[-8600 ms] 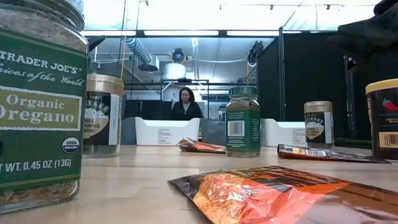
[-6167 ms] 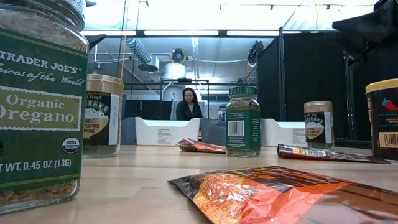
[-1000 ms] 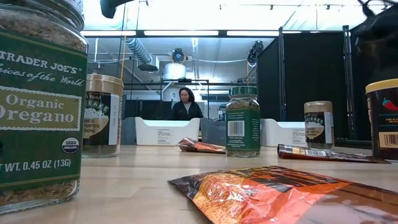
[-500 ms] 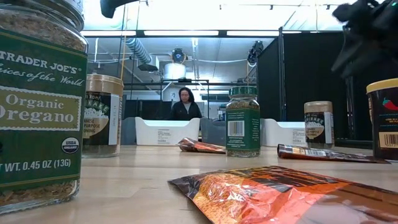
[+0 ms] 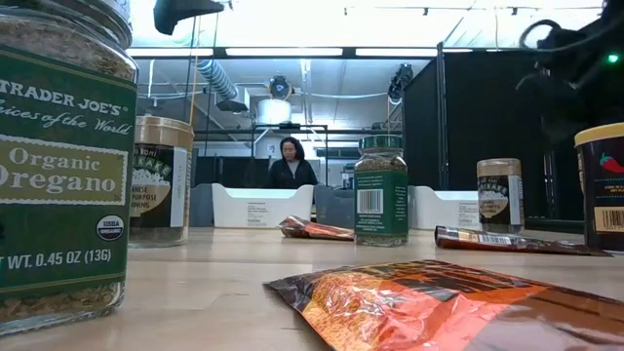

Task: Sort spices by type
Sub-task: Put the top right brown seasoning bottle into the right white bin

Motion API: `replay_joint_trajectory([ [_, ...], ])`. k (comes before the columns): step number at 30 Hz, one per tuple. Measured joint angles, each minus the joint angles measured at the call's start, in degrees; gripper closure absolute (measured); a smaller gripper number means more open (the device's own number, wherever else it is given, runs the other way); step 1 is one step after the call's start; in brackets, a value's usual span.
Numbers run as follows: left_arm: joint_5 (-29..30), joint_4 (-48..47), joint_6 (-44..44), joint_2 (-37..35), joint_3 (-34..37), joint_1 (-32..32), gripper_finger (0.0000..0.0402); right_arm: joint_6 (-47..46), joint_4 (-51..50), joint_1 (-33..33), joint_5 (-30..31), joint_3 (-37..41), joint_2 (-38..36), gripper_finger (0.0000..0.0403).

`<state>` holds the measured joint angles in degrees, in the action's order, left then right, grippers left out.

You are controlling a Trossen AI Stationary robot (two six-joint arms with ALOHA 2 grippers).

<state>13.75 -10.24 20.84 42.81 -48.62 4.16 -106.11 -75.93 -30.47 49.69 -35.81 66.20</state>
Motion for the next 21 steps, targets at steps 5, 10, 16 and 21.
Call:
replay_joint_trajectory([
  [5,0.2,-0.9,-0.9,1.0,0.1,0.0,0.0053,-0.3,2.9,-2.1,-2.4,0.9,1.8,0.0208],
  [10,0.2,-0.9,-0.8,2.4,0.1,0.0,0.0053,-0.4,3.7,-0.5,-2.7,1.0,1.9,0.0081],
  [16,-0.1,-1.5,-0.8,3.1,0.1,0.0,0.0053,3.2,5.9,6.1,-4.6,1.0,1.8,0.0037],
  [21,-0.2,-1.3,-0.8,3.1,0.1,0.0,0.0053,12.9,10.5,11.7,-6.1,1.0,1.8,0.0042],
])
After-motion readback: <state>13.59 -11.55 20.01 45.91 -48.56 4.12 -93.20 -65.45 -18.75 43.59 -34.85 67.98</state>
